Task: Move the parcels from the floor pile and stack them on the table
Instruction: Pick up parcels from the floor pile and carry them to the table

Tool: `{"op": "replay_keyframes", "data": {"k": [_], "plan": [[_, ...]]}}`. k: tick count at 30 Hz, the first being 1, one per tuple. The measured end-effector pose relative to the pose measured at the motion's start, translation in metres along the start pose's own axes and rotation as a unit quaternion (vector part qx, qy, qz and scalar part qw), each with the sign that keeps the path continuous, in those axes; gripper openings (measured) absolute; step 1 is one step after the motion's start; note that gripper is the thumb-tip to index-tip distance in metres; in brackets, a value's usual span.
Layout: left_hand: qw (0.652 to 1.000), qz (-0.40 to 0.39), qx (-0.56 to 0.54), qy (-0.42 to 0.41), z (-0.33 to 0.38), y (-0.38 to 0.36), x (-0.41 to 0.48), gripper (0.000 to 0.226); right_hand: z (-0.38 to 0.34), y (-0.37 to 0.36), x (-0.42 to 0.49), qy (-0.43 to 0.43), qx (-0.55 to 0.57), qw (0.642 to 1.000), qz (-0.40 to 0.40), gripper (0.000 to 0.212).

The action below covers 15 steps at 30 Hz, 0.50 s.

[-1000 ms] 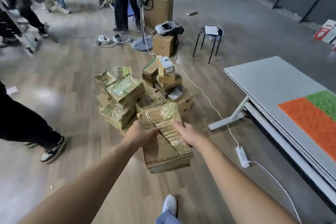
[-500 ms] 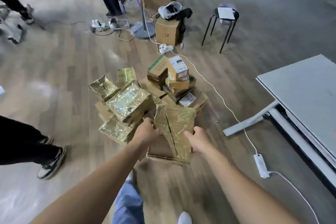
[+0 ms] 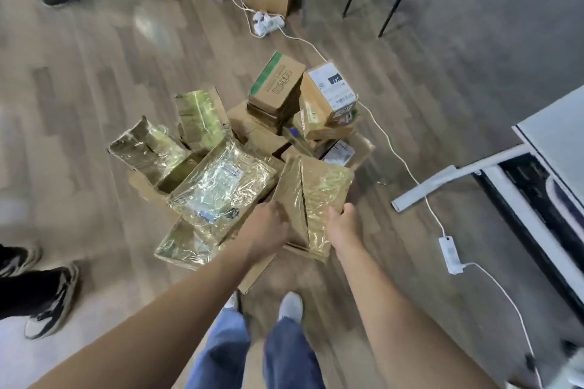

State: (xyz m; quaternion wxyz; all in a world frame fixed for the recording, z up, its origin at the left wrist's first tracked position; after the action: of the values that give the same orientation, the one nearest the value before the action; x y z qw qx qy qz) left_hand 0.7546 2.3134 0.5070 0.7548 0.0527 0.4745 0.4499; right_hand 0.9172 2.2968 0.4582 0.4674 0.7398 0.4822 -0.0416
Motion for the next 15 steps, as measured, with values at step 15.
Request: {"op": "replay_keyframes", "data": {"k": [15], "plan": [[0.996, -0.056, 0.061, 0.036, -0.033, -0.029, 0.058, 0.057, 0.019, -0.058, 0.043, 0.002, -0.204, 0.977, -0.064, 0.057]]}}
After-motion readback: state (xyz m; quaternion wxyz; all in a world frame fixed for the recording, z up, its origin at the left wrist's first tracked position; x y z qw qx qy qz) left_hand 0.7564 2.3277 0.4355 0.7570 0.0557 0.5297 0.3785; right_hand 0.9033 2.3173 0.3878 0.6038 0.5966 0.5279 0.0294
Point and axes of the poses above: each hand's wrist, its own x-axis towards the middle knuckle, its own y-axis out of the back of the hand, z = x × y, the point moved 1 cm from there along x, towards the middle knuckle, and after that the axes turned 6 degrees about y, right-handed, at the moved point
